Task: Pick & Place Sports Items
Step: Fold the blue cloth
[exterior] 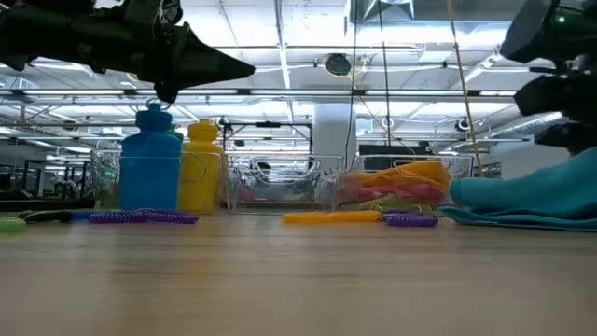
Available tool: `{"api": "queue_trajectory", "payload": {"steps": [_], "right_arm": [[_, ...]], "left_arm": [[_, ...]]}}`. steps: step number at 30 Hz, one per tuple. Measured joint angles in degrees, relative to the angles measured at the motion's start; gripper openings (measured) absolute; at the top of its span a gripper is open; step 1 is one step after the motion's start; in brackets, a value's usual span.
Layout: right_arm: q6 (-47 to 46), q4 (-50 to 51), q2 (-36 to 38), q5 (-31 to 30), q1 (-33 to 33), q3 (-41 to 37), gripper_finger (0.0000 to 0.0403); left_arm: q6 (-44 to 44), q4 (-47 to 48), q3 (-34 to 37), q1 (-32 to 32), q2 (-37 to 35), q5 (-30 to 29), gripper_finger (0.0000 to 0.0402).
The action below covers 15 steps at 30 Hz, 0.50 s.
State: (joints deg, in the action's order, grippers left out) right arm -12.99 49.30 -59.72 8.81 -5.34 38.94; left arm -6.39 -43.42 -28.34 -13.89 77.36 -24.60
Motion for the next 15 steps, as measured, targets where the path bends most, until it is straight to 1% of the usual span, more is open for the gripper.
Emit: {"api": "queue_trajectory", "payload": {"steps": [3,5,8,15], "right_arm": [[0.1,-4.9,0.0,6.8,0.0,-2.1,0.0201],[0.1,-7.7,0.0,9.5,0.0,-2.8,0.0201],[0.2,-10.2,0.0,10.8,0.0,-3.2,0.0201],[1.1,-13.1,-0.1,10.8,0.0,-3.2,0.0201]], "left_arm": [[0.0,0.0,0.0,0.0,0.0,0.0,0.0017],[0.0,0.0,0.0,0.0,0.0,0.0,0.0017],[0.0,0.0,0.0,0.0,0.0,0.0,0.0017],[0.1,0.0,0.0,0.0,0.0,0.0,0.0017]]}}
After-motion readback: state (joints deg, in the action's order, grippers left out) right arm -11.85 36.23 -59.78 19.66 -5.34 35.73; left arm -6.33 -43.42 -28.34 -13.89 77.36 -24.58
